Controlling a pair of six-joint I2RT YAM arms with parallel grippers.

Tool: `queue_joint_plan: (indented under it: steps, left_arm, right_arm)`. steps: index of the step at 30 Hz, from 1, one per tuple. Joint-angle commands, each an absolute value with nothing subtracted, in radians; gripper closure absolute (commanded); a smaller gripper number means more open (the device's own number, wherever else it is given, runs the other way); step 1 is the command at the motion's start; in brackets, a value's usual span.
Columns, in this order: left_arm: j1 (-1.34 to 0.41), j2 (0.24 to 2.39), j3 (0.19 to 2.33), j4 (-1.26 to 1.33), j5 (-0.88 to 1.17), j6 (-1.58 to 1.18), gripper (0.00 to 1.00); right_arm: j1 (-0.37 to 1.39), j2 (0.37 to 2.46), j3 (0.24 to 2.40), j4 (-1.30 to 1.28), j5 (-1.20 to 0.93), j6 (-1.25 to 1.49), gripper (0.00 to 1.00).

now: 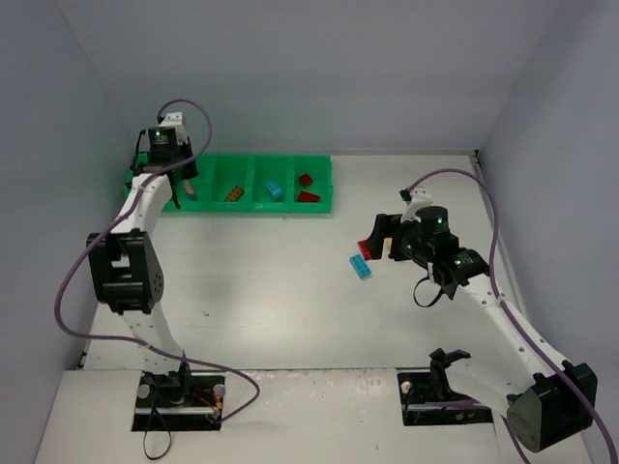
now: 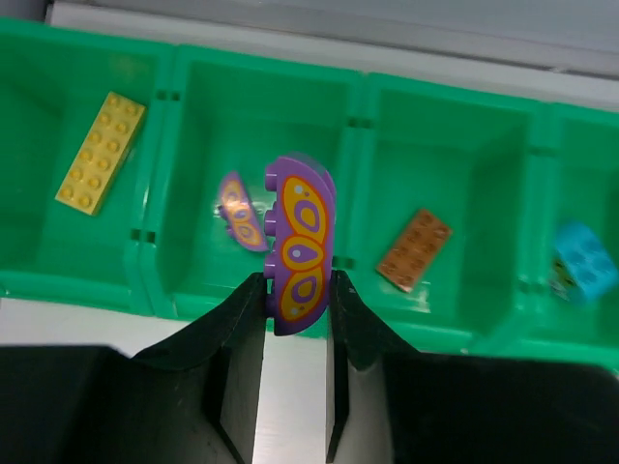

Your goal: Sort the legos into containers by color

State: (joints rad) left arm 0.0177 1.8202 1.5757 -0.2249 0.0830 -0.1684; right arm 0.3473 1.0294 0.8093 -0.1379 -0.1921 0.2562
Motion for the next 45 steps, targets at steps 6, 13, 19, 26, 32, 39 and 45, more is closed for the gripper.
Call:
queue_joint_plan:
  steps: [6, 13, 19, 26, 32, 39, 45]
  left_arm:
    - [0.086, 2.022, 1.862, -0.302, 0.052, -0.216, 0.73]
    - [0.086, 2.007, 1.839, -0.293, 0.051, -0.218, 0.41]
    - [0.072, 1.849, 1.715, -0.275, 0.095, -0.239, 0.38]
    - [-0.060, 1.597, 1.556, -0.340, 0.080, -0.227, 0.17]
    - [-0.136, 1.413, 1.447, -0.451, 0.077, -0.294, 0.17]
    - [-0.158, 1.253, 1.387, -0.571, 0.072, -0.314, 0.17]
    - [-0.156, 1.131, 1.289, -0.574, 0.166, -0.379, 0.17]
  right_arm:
    - [0.345, 1.042, 0.818, -0.080, -0.198, 0.255, 0.18]
    - [0.345, 1.077, 0.813, -0.083, -0.173, 0.264, 0.18]
    - [0.348, 1.161, 0.790, -0.084, -0.189, 0.288, 0.23]
    - [0.368, 1.296, 0.804, -0.094, -0.189, 0.321, 0.22]
    - [0.466, 1.442, 0.873, -0.104, -0.098, 0.318, 0.21]
    - [0.512, 1.603, 0.940, -0.117, 0.003, 0.333, 0.26]
    - [0.515, 1.690, 0.965, -0.109, 0.052, 0.331, 0.44]
